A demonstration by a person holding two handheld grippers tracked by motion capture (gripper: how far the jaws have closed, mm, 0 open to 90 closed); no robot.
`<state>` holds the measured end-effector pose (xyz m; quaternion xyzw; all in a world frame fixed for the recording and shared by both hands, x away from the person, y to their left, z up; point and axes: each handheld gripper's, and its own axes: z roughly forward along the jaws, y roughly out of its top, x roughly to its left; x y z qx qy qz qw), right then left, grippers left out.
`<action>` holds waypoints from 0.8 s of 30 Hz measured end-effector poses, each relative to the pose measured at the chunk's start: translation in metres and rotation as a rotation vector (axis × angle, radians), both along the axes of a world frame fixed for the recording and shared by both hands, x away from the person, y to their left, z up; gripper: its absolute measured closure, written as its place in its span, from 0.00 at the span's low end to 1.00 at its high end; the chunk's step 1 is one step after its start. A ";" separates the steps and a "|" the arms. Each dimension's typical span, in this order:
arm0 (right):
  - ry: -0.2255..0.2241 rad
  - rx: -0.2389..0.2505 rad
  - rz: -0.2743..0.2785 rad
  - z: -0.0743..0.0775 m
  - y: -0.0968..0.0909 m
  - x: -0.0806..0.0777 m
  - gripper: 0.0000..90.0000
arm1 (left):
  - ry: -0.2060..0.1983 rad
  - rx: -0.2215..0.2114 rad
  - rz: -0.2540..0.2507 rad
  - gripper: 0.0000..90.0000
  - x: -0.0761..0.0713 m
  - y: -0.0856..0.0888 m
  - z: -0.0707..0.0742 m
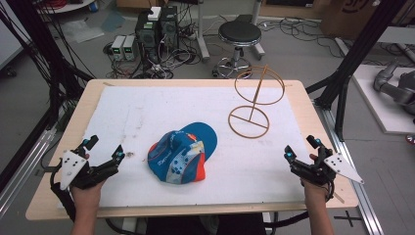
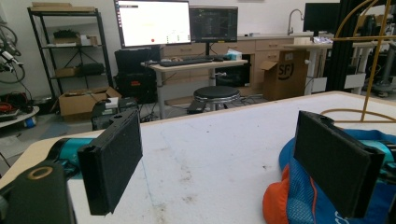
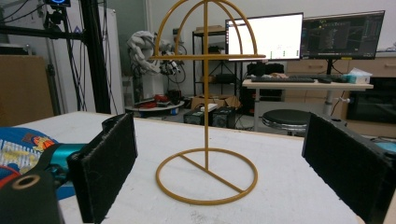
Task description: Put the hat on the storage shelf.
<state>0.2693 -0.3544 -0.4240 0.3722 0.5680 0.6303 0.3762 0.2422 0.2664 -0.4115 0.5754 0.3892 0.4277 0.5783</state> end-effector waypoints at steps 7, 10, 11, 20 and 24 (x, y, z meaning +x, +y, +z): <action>-0.002 0.008 -0.003 0.000 -0.001 0.000 0.11 | -0.010 -0.002 -0.014 0.18 -0.001 -0.005 0.003; 0.001 0.008 -0.004 -0.001 -0.002 -0.001 0.11 | -0.016 -0.003 -0.023 0.18 -0.001 -0.009 0.005; 0.001 0.009 -0.003 -0.001 -0.002 -0.001 0.11 | -0.016 -0.001 -0.027 0.18 -0.001 -0.010 0.005; 0.000 0.024 -0.024 0.000 -0.009 -0.004 0.11 | -0.020 0.010 -0.073 0.18 0.002 -0.027 0.008; -0.002 0.025 -0.021 -0.001 -0.008 -0.003 0.11 | -0.016 0.023 -0.105 0.18 0.005 -0.038 0.009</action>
